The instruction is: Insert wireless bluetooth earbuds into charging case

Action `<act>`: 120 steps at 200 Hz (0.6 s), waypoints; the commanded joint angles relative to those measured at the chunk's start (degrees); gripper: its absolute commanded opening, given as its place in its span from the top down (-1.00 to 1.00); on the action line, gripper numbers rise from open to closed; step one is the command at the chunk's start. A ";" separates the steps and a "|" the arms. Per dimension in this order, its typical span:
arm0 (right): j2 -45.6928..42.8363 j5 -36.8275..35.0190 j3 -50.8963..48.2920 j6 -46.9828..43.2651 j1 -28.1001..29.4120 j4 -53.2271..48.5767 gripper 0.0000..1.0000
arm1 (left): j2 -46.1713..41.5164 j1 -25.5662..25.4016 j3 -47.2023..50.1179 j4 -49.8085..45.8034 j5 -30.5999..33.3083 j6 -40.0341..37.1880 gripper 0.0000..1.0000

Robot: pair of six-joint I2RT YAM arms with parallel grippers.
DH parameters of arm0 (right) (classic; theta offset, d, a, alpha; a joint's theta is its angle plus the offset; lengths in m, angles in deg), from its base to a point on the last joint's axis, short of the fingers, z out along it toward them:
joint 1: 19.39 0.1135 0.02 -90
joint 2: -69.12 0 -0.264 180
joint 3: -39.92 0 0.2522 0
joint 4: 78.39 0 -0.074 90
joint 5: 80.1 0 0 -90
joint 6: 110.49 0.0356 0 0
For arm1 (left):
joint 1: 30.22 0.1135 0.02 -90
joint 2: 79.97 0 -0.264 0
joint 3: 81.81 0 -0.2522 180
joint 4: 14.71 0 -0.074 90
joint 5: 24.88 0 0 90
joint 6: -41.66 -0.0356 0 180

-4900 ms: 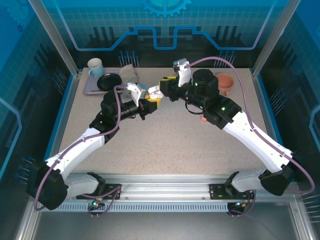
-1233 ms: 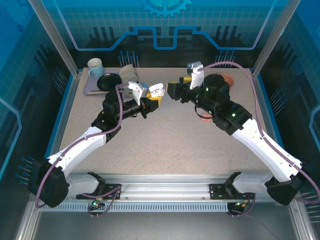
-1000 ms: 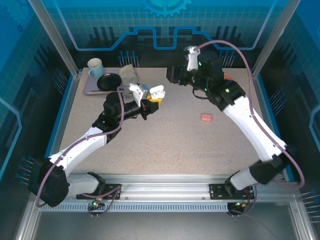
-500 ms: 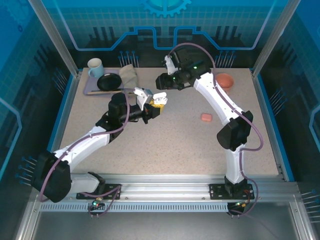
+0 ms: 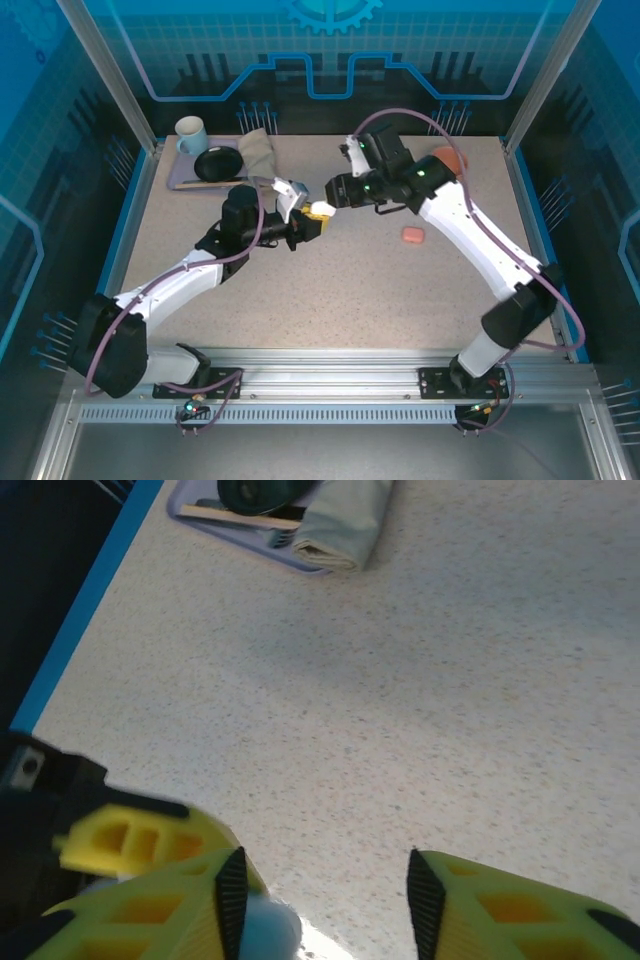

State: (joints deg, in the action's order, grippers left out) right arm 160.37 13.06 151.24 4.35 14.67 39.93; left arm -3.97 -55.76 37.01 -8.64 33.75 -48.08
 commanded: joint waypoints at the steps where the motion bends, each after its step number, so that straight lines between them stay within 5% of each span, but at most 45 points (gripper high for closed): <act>1: -4.58 -3.48 -8.34 6.11 -5.16 1.80 -0.08 | 1.47 1.81 -1.74 3.03 1.74 2.27 1.00; 81: -9.62 -6.53 -26.23 14.14 -10.26 9.21 -0.13 | 14.69 1.74 -6.20 -3.59 0.46 12.39 1.00; 120: -10.94 -7.25 -32.48 16.88 -10.07 12.18 -0.13 | 27.65 1.72 -17.98 -18.95 -0.72 23.33 1.00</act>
State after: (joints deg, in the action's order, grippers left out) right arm 151.27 7.16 121.38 18.23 4.34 48.73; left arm 17.19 -54.20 26.71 -16.18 35.21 -33.94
